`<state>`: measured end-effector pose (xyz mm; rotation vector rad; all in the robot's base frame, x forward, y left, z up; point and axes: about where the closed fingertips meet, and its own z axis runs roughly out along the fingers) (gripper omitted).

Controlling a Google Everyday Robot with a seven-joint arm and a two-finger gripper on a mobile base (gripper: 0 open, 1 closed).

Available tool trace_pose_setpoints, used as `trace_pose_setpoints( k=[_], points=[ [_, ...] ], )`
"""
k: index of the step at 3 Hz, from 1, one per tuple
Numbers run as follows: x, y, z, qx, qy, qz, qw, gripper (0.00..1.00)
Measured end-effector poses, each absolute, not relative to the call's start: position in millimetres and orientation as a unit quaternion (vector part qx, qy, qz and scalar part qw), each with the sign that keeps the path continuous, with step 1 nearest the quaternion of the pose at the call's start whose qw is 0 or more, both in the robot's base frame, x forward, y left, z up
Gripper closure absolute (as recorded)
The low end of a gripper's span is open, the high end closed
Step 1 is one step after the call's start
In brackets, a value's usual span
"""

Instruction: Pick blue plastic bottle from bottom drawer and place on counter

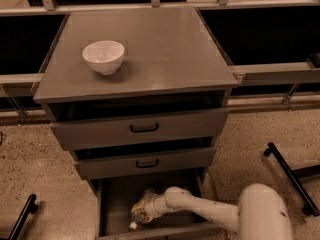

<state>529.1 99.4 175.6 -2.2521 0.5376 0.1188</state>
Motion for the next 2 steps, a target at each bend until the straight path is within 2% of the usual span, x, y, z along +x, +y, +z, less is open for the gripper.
trace_pose_setpoints(
  k=[1,2],
  points=[
    [501,82,246,-0.853,0.176,0.042,0.489,1.00],
    [504,60,243,-0.855,0.175,0.020,0.488,1.00]
  ],
)
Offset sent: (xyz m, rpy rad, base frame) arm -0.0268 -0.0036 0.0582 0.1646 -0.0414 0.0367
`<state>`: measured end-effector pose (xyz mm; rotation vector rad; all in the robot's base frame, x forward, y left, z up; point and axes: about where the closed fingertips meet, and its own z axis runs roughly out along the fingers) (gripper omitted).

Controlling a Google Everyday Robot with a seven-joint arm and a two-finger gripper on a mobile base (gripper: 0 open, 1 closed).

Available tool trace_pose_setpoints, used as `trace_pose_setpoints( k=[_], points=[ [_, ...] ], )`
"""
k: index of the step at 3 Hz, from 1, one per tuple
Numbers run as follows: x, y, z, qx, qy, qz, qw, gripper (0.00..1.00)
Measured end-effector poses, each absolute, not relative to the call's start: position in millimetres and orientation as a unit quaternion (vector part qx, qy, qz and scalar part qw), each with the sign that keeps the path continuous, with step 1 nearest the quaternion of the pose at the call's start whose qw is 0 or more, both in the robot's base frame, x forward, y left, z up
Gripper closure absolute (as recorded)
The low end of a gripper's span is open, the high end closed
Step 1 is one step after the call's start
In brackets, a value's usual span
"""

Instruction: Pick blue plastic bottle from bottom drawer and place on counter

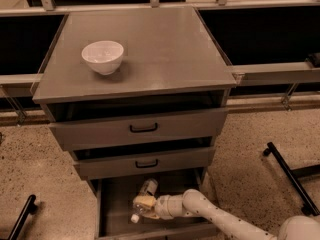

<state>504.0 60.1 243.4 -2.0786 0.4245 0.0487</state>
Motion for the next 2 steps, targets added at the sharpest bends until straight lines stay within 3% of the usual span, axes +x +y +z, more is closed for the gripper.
trace_pose_setpoints(
  k=[2],
  points=[
    [489,58,266,-0.862,0.118,-0.005,0.492,1.00]
  ],
)
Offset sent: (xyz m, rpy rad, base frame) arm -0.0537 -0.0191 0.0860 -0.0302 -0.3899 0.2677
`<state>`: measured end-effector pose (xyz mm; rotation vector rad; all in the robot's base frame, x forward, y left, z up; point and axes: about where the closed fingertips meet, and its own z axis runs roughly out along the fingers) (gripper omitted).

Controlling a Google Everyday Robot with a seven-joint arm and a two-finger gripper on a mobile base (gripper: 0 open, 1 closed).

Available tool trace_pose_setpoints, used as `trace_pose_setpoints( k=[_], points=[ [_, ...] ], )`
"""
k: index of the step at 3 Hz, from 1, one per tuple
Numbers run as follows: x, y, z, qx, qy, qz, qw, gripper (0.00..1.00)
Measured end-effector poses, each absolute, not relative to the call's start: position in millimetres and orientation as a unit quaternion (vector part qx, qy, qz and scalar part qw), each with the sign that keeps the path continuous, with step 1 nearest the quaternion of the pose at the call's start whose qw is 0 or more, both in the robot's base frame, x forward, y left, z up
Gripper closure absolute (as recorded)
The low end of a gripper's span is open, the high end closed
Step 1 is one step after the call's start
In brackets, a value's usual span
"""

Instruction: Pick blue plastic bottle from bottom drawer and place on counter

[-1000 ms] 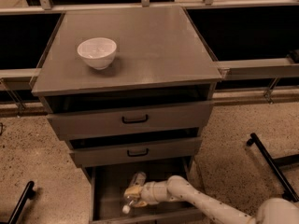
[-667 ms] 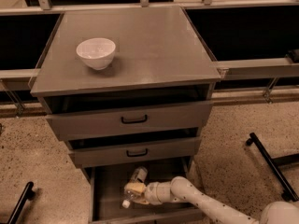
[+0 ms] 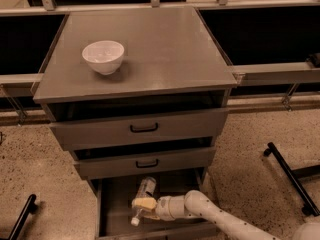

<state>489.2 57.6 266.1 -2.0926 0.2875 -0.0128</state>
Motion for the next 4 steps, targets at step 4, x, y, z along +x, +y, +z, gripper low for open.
trace_pose_setpoints(
  k=[4],
  points=[
    [353,49,480,-0.833,-0.183,-0.211,0.477,1.00]
  ],
)
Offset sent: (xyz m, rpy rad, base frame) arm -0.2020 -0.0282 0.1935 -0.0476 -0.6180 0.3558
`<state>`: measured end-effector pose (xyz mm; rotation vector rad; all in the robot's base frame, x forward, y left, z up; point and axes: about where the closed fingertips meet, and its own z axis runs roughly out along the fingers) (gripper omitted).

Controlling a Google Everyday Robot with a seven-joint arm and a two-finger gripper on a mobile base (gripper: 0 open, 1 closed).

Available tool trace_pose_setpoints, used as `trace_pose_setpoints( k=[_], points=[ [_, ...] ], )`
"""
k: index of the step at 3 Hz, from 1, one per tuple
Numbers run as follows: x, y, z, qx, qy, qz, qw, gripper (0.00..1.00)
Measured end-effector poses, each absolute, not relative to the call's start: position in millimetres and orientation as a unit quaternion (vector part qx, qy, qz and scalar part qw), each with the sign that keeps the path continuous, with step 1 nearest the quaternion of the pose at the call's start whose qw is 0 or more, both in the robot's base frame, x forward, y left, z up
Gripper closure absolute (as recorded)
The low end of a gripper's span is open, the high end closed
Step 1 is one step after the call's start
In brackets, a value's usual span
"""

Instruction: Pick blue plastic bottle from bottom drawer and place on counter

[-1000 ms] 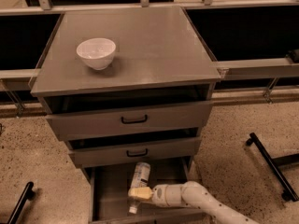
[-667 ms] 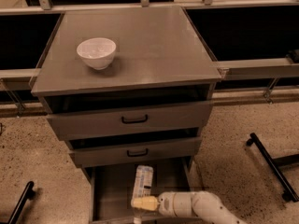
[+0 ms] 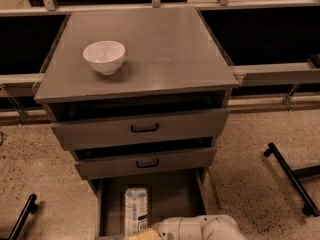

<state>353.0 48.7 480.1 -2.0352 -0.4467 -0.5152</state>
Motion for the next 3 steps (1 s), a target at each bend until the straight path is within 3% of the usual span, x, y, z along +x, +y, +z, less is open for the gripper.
trace_pose_setpoints(
  k=[2,3],
  points=[
    [380,27,551,-0.856,-0.188,-0.231,0.424,1.00],
    [404,16,664,-0.880,-0.209,-0.239,0.353,1.00]
  ],
)
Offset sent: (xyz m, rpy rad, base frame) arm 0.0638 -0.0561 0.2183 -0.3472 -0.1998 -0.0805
